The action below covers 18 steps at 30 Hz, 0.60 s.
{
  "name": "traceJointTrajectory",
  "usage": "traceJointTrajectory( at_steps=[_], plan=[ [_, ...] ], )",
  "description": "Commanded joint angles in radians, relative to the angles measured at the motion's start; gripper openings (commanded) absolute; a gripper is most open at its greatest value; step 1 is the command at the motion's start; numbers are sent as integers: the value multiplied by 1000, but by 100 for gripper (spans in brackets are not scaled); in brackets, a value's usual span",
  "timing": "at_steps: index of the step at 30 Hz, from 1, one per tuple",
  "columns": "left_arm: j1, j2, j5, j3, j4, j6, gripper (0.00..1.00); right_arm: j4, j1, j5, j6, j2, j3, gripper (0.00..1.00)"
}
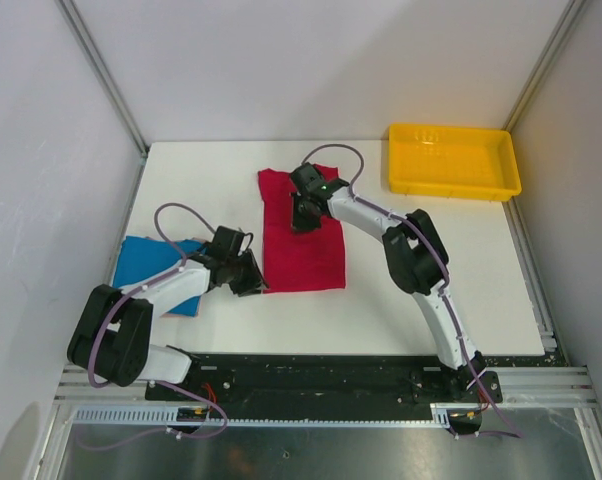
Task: Fold and stack the t-shirts
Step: Fold the folded rectangular tshirt in 1/3 of the way, then grab one side of the 2/3 rectangular tshirt with both arms
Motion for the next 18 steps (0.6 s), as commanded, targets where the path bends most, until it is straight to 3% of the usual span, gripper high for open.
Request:
traceJointTrajectory(
  at_steps=[1, 6, 13, 18],
  plan=[
    [-7, -2, -36, -18, 31, -28, 31, -62, -11, 23, 3, -128, 24, 5],
    [-8, 22, -79, -34, 36, -36, 28, -57, -20, 33, 42, -276, -142, 5],
    [-10, 43, -102, -38, 38, -31, 26, 2, -21, 34, 95, -496, -529, 4],
    [-10, 48, -102, -33, 37, -33, 24, 20, -2, 60, 123, -591, -687, 4]
  ],
)
